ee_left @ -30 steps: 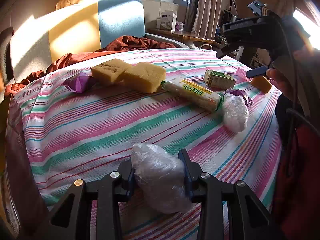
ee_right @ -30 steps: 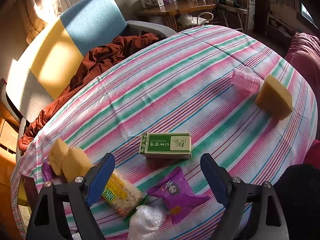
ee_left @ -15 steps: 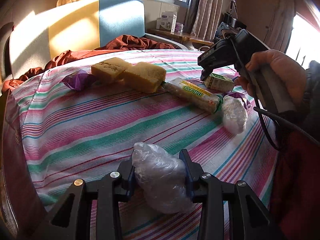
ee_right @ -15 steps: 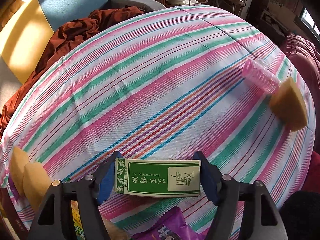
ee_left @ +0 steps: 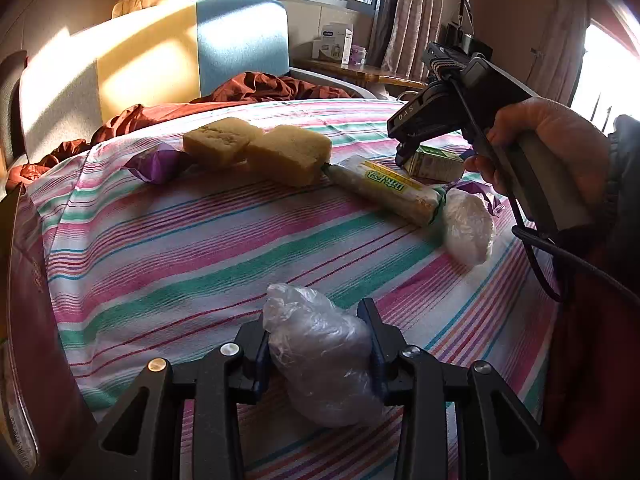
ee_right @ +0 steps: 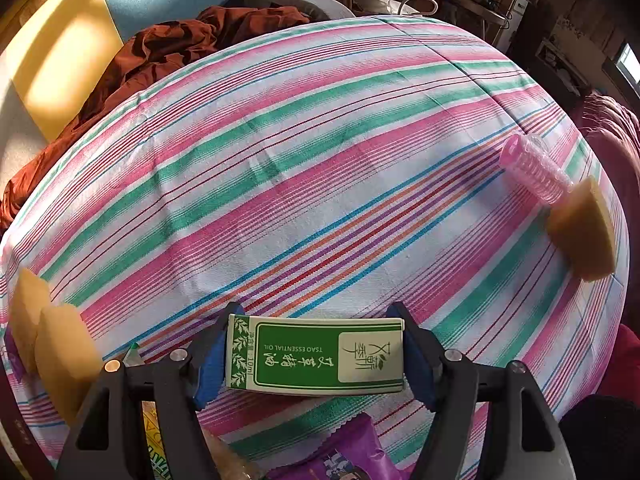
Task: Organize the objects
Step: 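Carry the bag to the gold tray with the left tool while the right tool carries the green box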
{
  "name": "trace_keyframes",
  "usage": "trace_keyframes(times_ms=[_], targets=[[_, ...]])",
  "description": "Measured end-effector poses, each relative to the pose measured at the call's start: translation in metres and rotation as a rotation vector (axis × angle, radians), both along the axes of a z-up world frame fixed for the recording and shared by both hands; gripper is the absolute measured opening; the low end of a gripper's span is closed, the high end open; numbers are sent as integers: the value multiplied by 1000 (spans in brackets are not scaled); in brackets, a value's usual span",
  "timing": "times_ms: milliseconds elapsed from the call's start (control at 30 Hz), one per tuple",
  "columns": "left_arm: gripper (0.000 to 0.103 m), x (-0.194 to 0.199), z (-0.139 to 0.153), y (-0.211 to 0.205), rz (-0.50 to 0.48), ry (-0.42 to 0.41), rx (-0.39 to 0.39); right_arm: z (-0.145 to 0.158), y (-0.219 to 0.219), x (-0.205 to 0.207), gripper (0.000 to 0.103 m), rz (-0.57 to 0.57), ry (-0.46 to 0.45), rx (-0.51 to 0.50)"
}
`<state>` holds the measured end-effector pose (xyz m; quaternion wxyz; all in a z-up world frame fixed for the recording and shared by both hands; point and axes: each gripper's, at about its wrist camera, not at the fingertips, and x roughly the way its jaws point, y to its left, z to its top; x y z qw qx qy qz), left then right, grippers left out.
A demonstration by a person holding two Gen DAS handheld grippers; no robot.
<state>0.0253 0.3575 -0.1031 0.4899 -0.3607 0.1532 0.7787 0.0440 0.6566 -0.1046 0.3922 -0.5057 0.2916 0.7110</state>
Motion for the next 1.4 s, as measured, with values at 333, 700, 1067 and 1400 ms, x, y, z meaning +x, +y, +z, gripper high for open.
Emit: trace_keyframes(times_ms=[333,700,1067,1400], targets=[[38,1,5,-2,5,3,-36,0,0,-2,75,7,-7,7],[38,-33,95,-88,200,3,121,4,-1,-6,74,27,-16,27],[38,-142,79,-242,710,-18,16,8,-2,-12,74,44,-29,41],[41,-167,32,-266,782,-76,-85,12,-5,-16,74,57,-39,53]])
